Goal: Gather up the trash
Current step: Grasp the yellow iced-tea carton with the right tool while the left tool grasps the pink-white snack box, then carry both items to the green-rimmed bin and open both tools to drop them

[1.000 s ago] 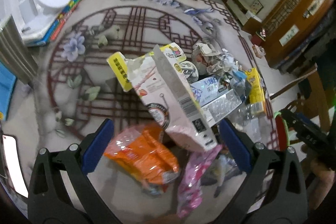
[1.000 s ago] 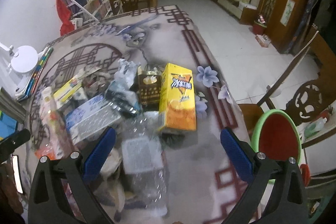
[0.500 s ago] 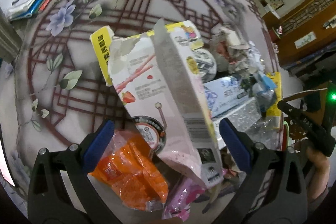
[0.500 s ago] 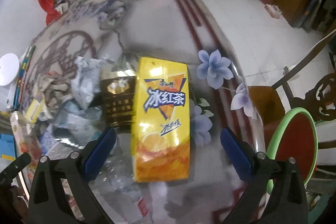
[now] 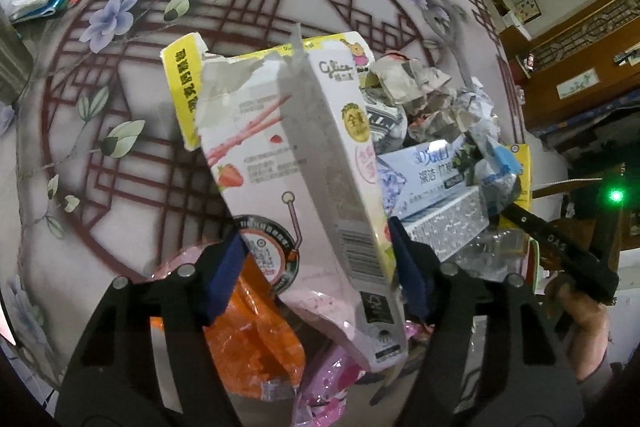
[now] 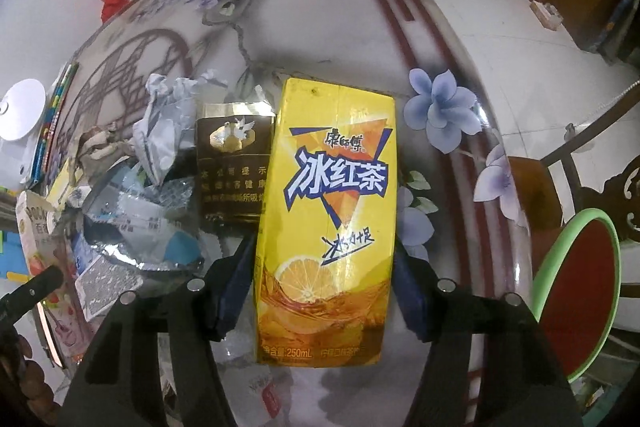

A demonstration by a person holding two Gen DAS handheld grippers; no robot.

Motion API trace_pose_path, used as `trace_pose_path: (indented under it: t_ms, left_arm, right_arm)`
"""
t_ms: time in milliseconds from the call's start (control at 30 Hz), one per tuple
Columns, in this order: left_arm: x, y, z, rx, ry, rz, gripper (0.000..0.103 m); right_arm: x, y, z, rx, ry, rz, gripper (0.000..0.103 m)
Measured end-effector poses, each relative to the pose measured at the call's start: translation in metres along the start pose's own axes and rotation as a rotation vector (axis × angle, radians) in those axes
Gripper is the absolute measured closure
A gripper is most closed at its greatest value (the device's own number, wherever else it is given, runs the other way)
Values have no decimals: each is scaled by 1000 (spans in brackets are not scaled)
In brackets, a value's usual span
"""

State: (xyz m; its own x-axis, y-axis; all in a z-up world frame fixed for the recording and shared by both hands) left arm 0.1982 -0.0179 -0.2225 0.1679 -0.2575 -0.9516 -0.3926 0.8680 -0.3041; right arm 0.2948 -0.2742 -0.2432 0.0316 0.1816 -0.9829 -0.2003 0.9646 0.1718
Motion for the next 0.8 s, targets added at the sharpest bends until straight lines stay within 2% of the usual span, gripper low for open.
trace_pose_path:
  t_ms: [267, 433, 600, 800]
  left_arm:
    - [-35, 2, -5, 6, -85, -4, 38]
    - [-58, -15, -7, 53, -134, 5, 38]
    - [-69, -65, -18, 165, -150, -23, 38]
    - [-63, -160, -42, 349, -115, -139, 38]
  right_arm:
    - [-42, -1, -1, 14, -105, 42, 42]
    - [-68, -3, -6, 10, -158, 65, 42]
    - [-92, -19, -19, 28, -199, 79, 42]
    - [-113, -80, -51, 120, -239, 55, 42]
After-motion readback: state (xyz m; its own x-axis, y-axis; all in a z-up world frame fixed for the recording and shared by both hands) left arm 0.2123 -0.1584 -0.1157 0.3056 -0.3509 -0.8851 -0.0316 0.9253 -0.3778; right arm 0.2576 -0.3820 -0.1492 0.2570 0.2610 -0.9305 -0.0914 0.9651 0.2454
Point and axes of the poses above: each gripper's, at about its wrist camera, not at the fingertips, and x roughly the way its jaws point, y to its left, z to its top, the point moved 10 cm from there along x, roughly the way its jaws point, and after that the axes turned 11 degrees about y, right-handed, at the moved point
